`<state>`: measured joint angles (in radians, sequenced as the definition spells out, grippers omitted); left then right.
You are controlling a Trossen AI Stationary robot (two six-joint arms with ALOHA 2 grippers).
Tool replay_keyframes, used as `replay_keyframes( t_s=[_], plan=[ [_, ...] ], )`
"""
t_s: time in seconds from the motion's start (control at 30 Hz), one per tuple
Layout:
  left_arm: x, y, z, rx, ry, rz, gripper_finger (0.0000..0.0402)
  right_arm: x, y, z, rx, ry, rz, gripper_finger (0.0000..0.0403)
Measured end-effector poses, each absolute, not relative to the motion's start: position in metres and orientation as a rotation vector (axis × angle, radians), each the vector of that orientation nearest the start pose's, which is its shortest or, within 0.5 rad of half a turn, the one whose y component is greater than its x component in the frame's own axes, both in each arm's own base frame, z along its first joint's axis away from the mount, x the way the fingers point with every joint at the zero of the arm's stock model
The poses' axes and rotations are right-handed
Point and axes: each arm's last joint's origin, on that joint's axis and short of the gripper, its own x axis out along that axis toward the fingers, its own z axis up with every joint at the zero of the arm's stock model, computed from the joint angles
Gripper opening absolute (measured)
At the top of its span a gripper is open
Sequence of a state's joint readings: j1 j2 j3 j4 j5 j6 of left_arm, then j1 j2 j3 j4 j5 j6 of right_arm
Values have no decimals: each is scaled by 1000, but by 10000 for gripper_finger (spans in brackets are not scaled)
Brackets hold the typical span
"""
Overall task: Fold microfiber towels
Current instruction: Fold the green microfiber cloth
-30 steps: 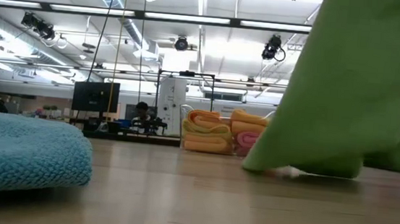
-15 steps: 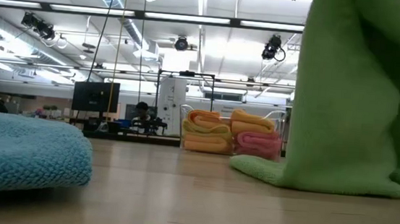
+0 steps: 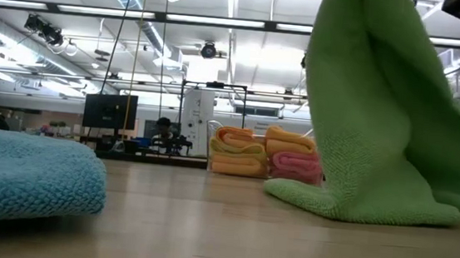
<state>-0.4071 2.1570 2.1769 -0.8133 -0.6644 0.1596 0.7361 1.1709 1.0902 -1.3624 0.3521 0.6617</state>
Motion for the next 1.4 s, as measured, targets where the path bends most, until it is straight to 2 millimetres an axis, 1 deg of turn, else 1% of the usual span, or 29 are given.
replay_keyframes(
  t_s=[0.07, 0.13, 0.23, 0.3, 0.4, 0.5, 0.63, 0.77, 0.87, 1.0, 1.1, 1.3, 1.4],
  plan=[
    [438, -174, 328, 553, 699, 184, 9, 136, 116, 293, -168, 1236, -97, 101],
    [433, -177, 334, 546, 686, 188, 8, 132, 122, 294, -179, 1190, -74, 101],
    [427, -181, 341, 542, 662, 196, 19, 126, 133, 300, -219, 1009, -54, 101],
    [426, -183, 344, 540, 649, 209, 26, 123, 140, 304, -249, 880, -70, 101],
    [423, -184, 345, 530, 648, 223, 24, 121, 150, 305, -259, 765, -77, 101],
    [421, -181, 351, 516, 634, 233, 11, 121, 159, 295, -244, 721, -36, 106],
    [420, -180, 361, 500, 581, 273, 9, 126, 165, 271, -233, 685, -7, 123],
    [421, -175, 382, 467, 504, 330, 26, 130, 165, 246, -222, 663, -4, 150],
    [422, -172, 398, 460, 434, 345, 26, 130, 165, 233, -247, 628, -8, 169],
    [421, -172, 418, 466, 355, 342, 10, 127, 165, 226, -309, 584, -26, 186],
    [418, -175, 431, 470, 300, 335, 8, 122, 166, 224, -357, 548, -35, 190],
    [416, -190, 444, 459, 179, 312, 37, 113, 174, 226, -364, 495, -10, 190],
    [413, -199, 446, 417, 139, 229, 40, 109, 180, 232, -356, 481, 25, 190]
  ],
)
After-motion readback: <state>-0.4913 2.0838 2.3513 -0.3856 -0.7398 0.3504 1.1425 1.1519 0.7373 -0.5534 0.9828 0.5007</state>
